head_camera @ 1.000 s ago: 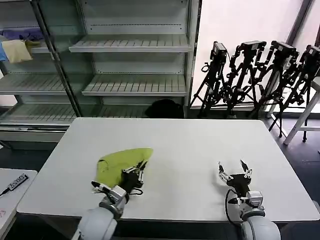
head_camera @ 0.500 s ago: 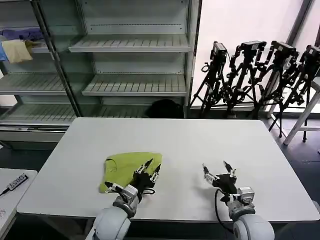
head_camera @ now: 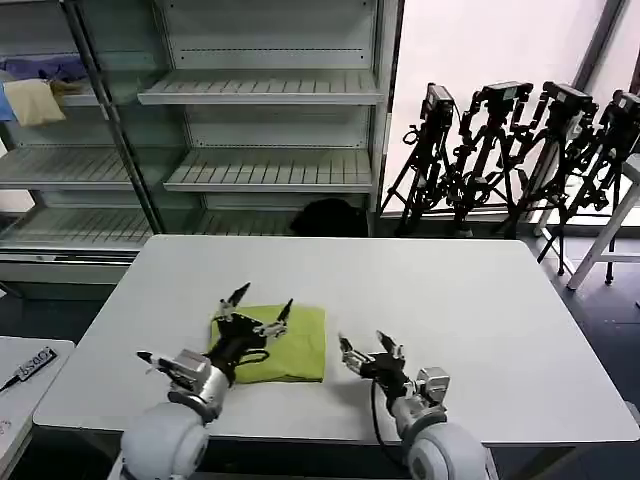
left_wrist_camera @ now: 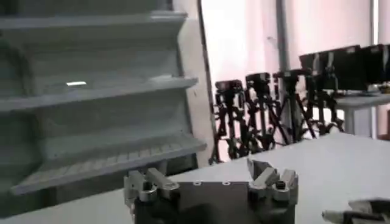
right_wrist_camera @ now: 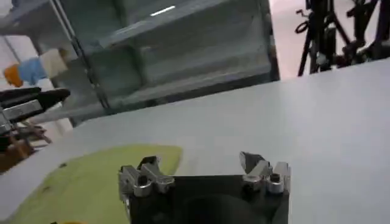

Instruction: Fold and organize the clothes.

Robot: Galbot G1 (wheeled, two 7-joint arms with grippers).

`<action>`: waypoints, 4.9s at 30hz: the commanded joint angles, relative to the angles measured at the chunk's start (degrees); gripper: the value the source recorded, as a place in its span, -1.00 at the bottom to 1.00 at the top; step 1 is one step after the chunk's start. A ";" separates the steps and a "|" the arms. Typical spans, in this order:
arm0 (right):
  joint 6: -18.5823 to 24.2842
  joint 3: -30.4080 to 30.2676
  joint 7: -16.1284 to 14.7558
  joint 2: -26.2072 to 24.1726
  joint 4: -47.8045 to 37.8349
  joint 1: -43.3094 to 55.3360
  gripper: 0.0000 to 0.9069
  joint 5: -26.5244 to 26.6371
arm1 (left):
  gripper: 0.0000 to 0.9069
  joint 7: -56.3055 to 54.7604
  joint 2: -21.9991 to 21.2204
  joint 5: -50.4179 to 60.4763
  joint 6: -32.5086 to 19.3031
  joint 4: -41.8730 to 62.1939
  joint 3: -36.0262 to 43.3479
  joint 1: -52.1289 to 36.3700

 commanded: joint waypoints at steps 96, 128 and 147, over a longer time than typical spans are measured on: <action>-1.96 8.24 20.73 -8.60 2.11 -1.84 -1.00 28.68 | 1.00 -3.86 -3.62 -7.43 -6.54 1.35 -12.72 12.98; -1.84 18.09 5.74 -6.16 4.55 -6.17 1.00 -9.91 | 1.00 -3.54 -3.49 -8.10 -6.34 0.54 -12.36 12.59; 5.02 31.48 -12.09 -13.52 2.45 -7.32 1.00 -23.01 | 1.00 0.39 0.10 -7.48 -9.49 2.72 -12.15 10.63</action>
